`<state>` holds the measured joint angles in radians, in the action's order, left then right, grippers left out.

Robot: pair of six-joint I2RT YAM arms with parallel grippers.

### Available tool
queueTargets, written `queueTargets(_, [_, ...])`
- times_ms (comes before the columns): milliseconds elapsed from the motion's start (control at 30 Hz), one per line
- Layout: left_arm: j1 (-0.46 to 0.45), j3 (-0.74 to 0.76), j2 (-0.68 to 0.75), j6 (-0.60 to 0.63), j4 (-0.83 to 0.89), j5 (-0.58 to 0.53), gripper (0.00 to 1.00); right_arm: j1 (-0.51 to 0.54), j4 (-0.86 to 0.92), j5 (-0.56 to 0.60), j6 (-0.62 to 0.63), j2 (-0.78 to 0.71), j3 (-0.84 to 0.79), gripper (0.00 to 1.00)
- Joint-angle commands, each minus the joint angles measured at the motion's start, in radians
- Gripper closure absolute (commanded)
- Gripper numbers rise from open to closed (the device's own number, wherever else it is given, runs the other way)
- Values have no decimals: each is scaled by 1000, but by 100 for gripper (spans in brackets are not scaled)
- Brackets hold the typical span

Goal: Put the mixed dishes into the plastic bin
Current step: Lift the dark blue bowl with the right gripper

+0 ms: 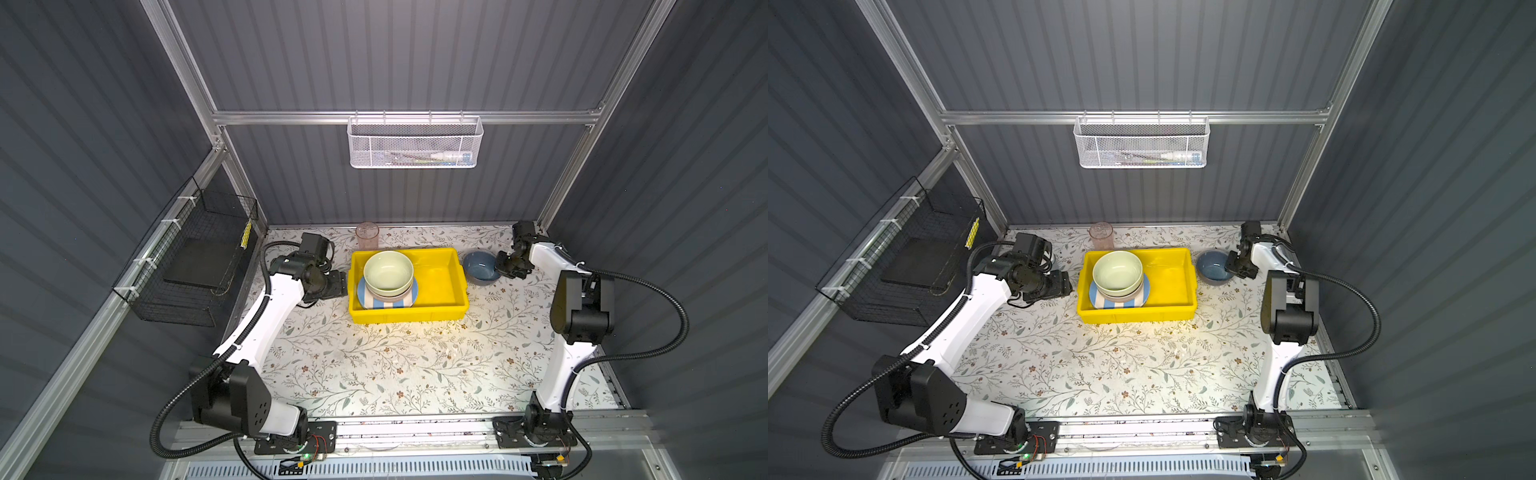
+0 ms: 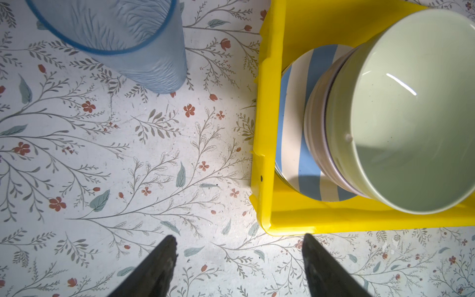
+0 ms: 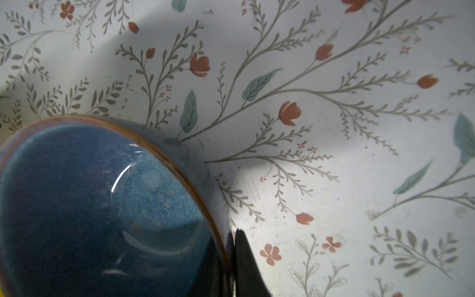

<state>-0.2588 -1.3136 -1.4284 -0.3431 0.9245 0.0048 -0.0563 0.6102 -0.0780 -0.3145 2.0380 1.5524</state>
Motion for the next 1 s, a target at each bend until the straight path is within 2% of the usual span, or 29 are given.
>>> queueTargets(0, [10, 20, 37, 19, 30, -20, 19, 1, 37, -19, 16, -36, 25, 94])
queueTargets(200, [15, 37, 54, 31, 29, -29, 16, 1, 86, -26, 34, -123, 47, 100])
queueTargets(633, [21, 43, 70, 47, 22, -37, 11, 26, 249, 23, 76, -245, 250, 100])
queueTargets(967, [23, 43, 82, 58, 20, -37, 11, 212, 414, 45, 152, -188, 521, 100])
